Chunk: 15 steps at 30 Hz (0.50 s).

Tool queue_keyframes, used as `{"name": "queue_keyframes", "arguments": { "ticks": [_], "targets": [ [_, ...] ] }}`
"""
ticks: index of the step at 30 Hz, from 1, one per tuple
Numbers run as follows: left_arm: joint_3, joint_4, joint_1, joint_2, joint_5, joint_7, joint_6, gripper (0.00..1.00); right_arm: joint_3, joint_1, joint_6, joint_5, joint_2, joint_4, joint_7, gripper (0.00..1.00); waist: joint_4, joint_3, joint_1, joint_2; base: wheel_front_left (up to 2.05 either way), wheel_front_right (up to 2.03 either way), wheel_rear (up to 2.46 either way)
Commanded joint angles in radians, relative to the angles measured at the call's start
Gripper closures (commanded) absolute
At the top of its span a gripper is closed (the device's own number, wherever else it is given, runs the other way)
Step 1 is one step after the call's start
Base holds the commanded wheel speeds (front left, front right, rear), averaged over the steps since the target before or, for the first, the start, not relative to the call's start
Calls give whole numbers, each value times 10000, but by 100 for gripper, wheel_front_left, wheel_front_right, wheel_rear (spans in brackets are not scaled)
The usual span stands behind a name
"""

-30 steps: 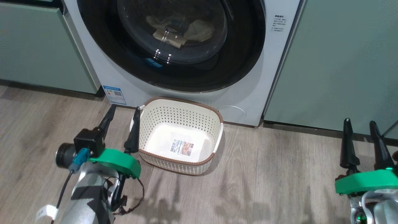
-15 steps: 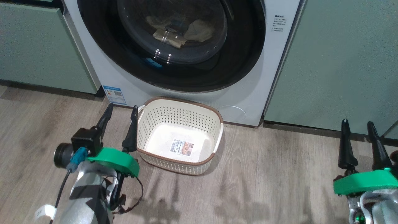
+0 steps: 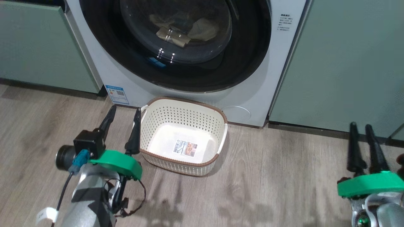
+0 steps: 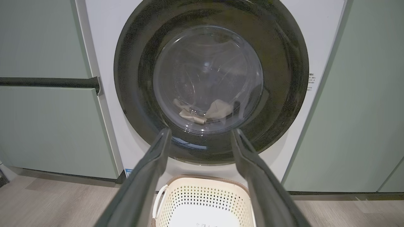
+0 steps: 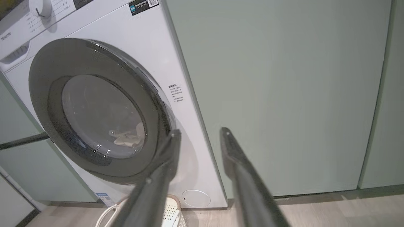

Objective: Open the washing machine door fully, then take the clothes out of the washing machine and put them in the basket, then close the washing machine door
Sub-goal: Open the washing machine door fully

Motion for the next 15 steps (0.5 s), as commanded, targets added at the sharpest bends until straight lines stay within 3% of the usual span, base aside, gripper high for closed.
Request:
{"name": "queue_keyframes", "arguments": {
  "ticks": [1, 7, 15],
  "targets": [
    [310, -278, -549, 110, 61, -61, -25, 0, 234, -683, -30, 210, -179, -244, -93, 100, 9, 23, 0, 0, 0, 0, 0],
    [195, -314, -444, 96, 4, -61, -52, 0, 354, -1149, -30, 2573, -179, 306, -93, 100, 112, 199, 0, 0, 0, 0, 0],
    [-201, -403, -487, 85, -204, -61, 24, 0, 478, -2709, -30, 6959, -287, 1566, -93, 100, 420, 615, 0, 0, 0, 0, 0]
  ]
}}
